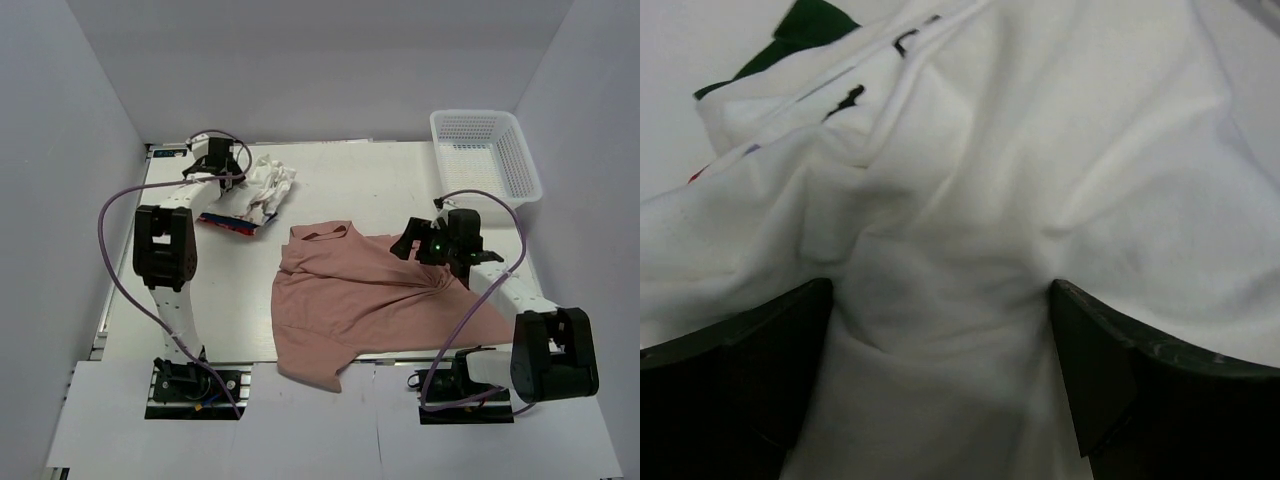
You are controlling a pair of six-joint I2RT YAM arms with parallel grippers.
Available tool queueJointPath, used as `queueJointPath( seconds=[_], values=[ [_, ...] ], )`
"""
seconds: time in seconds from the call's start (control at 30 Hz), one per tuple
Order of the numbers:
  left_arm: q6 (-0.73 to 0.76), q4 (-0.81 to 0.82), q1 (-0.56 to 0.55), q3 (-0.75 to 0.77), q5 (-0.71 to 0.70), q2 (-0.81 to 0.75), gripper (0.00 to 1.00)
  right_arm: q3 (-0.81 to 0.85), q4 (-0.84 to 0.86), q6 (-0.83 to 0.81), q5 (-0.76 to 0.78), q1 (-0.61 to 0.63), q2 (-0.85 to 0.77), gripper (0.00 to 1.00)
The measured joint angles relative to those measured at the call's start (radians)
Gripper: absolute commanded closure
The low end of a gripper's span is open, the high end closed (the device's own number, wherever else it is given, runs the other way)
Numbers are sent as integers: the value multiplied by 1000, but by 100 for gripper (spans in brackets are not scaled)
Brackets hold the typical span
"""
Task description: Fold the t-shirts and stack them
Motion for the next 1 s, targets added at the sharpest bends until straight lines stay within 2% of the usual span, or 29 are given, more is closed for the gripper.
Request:
queueJointPath(
  seconds=[0.23, 0.4, 0.67, 1.0],
  values=[
    [-37, -140, 121, 314, -65, 201, 0, 41, 16, 12, 37, 1, 90, 10],
    [-140, -283, 196, 522, -150, 322, 0, 67, 23, 27, 55, 1, 128, 10],
    [-266, -396, 247, 569, -277, 347, 0, 84, 32, 38, 63, 1, 142, 10],
    [-283, -456, 243, 678, -314, 419, 0, 92, 45, 51, 68, 0, 143, 10]
  ],
)
